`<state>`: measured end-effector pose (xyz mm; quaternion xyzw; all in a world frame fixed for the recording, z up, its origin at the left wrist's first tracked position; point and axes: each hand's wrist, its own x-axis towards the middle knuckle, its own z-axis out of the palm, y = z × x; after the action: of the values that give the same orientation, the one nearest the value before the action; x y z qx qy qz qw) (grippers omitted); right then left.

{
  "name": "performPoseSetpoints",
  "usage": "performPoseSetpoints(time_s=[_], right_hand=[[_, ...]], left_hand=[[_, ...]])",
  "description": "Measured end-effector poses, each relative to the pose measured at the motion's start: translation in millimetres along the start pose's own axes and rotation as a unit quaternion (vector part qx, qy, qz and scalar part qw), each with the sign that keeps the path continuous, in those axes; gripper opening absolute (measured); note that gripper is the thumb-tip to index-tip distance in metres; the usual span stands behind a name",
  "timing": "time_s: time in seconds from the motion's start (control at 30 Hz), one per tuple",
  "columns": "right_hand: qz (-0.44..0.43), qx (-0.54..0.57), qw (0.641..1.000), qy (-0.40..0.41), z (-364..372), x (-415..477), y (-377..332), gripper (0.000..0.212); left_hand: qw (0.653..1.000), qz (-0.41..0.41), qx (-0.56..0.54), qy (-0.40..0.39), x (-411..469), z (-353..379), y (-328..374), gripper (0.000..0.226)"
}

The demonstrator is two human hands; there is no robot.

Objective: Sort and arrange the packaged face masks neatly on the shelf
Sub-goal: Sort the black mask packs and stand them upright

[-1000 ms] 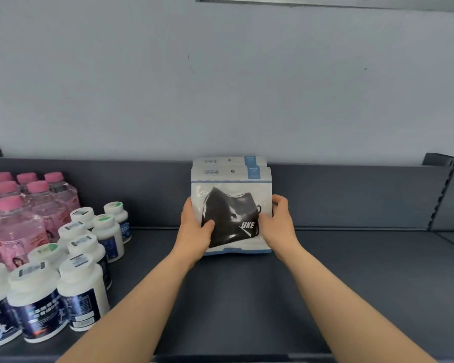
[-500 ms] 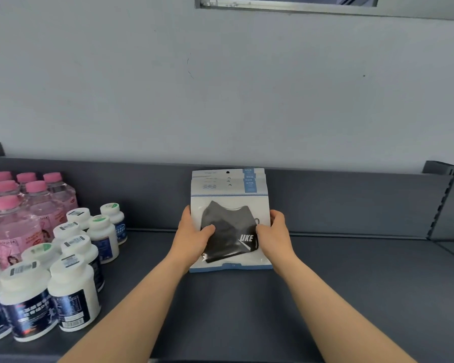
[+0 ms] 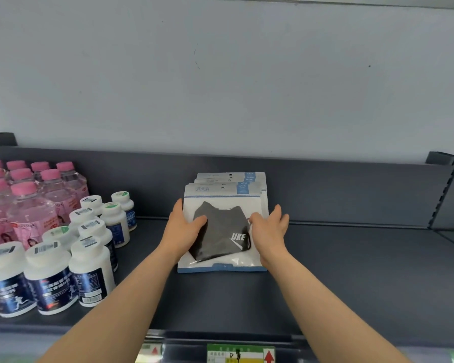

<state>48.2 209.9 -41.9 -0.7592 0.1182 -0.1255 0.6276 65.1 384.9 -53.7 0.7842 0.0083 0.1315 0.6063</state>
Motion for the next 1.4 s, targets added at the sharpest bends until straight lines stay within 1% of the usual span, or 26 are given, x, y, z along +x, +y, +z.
performPoseSetpoints(time_s=[0.07,0.1,0.2,0.3,0.37,0.43,0.5,0.57,0.63,0.67,0.7,0.73,0.77,0.8,0.87,0.97,1.03,1.07,1.17,1.27,1.4], right_hand=[[-0.004,-0.001,1.0,0.001,3,-5,-1,0.072],[-0.004,-0.009,1.0,0.003,4,-7,-1,0.071],[-0.012,-0.042,0.999,0.011,3,-11,-2,0.067],[-0.017,-0.053,0.998,0.01,-2,-15,-3,0.065],[0.009,-0.08,0.997,0.005,-5,-17,-3,0.064],[0.058,-0.111,0.992,-0.004,-9,-19,-3,0.057],[0.099,-0.104,0.989,-0.025,-11,-19,-5,0.048],[0.112,-0.082,0.989,-0.047,-13,-17,-8,0.04],[0.121,-0.082,0.987,-0.062,-14,-11,-10,0.026],[0.128,-0.081,0.987,-0.062,-14,-9,-10,0.021],[0.135,-0.079,0.986,-0.063,-15,-7,-11,0.017],[0.14,-0.07,0.985,-0.065,-16,-5,-10,0.016],[0.14,-0.06,0.986,-0.064,-18,-3,-8,0.016],[0.132,-0.047,0.988,-0.063,-19,-1,-6,0.017],[0.086,-0.023,0.994,-0.058,-24,4,-1,0.026],[-0.028,-0.021,0.999,-0.04,-32,10,-3,0.053],[-0.079,-0.02,0.996,-0.026,-37,17,-9,0.073],[-0.097,-0.023,0.995,-0.024,-37,21,-11,0.079],[-0.124,-0.036,0.991,-0.033,-37,30,-15,0.083],[-0.123,-0.044,0.99,-0.054,-36,36,-12,0.08],[-0.12,-0.026,0.99,-0.063,-33,40,-2,0.075]], left_hand=[[1.0,-0.003,0.002,0.0,-2,-5,-2,0.044],[1.0,-0.005,0.009,-0.002,-3,-8,-3,0.05],[0.999,-0.018,0.034,-0.01,-5,-16,-8,0.078],[0.998,-0.039,0.046,-0.017,-7,-19,-10,0.086],[0.994,-0.074,0.078,-0.025,-9,-17,-11,0.086],[0.988,-0.109,0.111,-0.025,-11,-15,-10,0.077],[0.986,-0.137,0.093,-0.016,-8,-11,-8,0.063],[0.985,-0.164,0.06,-0.016,-3,-8,-5,0.048],[0.984,-0.176,0.039,-0.008,0,-8,-3,0.041],[0.983,-0.18,0.028,-0.004,2,-8,-4,0.041],[0.983,-0.184,0.014,-0.006,2,-10,-3,0.046],[0.982,-0.187,-0.004,-0.014,3,-11,-4,0.061],[0.981,-0.189,-0.019,-0.021,4,-11,-4,0.081],[0.982,-0.184,-0.031,-0.027,5,-12,-6,0.095],[0.986,-0.154,-0.054,-0.037,8,-11,-6,0.109],[0.993,-0.078,-0.077,-0.047,14,-6,3,0.111],[0.997,-0.021,-0.067,-0.035,21,-1,11,0.111],[0.998,0.002,-0.061,-0.03,24,0,15,0.111],[0.998,0.038,-0.043,-0.017,35,1,20,0.11],[0.998,0.044,-0.031,-0.021,42,-2,17,0.108],[0.999,0.041,-0.011,-0.032,44,-7,7,0.106]])
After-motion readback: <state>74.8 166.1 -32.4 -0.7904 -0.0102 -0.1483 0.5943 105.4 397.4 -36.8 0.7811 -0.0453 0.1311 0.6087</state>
